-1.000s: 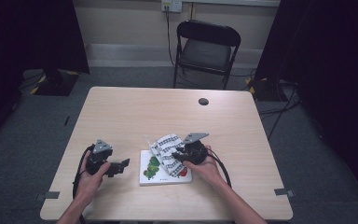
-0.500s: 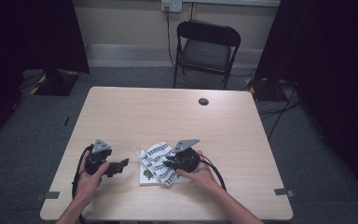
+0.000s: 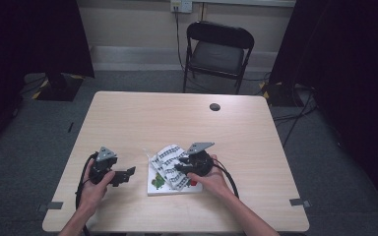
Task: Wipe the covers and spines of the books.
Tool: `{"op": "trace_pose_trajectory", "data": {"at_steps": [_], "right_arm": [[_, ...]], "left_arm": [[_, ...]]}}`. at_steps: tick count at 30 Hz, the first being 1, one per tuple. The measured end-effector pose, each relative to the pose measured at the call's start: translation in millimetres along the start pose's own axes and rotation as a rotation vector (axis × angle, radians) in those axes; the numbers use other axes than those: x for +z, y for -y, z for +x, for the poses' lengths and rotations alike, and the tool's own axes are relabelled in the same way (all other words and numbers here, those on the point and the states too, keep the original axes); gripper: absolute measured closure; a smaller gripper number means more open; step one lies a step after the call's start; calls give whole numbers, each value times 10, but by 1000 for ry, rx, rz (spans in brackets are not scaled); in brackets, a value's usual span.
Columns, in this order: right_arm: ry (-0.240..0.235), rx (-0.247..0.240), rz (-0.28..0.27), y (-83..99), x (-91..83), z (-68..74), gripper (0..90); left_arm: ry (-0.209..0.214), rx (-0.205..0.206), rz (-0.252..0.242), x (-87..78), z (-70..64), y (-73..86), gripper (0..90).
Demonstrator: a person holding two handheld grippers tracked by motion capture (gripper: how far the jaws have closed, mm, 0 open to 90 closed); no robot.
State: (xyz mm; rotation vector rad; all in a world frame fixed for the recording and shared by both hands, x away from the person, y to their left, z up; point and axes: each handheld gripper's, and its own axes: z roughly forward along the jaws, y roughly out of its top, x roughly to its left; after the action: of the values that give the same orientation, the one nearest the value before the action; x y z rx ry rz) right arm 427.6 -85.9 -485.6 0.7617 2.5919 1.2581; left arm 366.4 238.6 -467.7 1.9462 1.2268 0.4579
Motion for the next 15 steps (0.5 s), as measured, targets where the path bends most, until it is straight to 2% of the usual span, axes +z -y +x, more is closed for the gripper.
{"op": "trace_pose_trajectory", "data": {"at_steps": [2,7,8,9,13,15], "right_arm": [[8,-6,-5,-11,22,-10,652],[25,15,-11,-74,99,-30,699],[25,13,-10,-76,101,-25,732],[6,9,-6,-73,93,-14,773],[-29,0,-10,-35,63,43,795],[-47,-9,1,-29,43,72,800]], "left_arm": [[2,4,-7,-8,-6,-2,175],[1,1,-7,-8,-4,-7,174],[-3,-1,-3,-11,-11,-8,175],[1,-7,-5,-12,-29,-12,174],[24,22,-9,-27,-122,-40,169],[28,19,-14,-38,-155,-58,169]]}}
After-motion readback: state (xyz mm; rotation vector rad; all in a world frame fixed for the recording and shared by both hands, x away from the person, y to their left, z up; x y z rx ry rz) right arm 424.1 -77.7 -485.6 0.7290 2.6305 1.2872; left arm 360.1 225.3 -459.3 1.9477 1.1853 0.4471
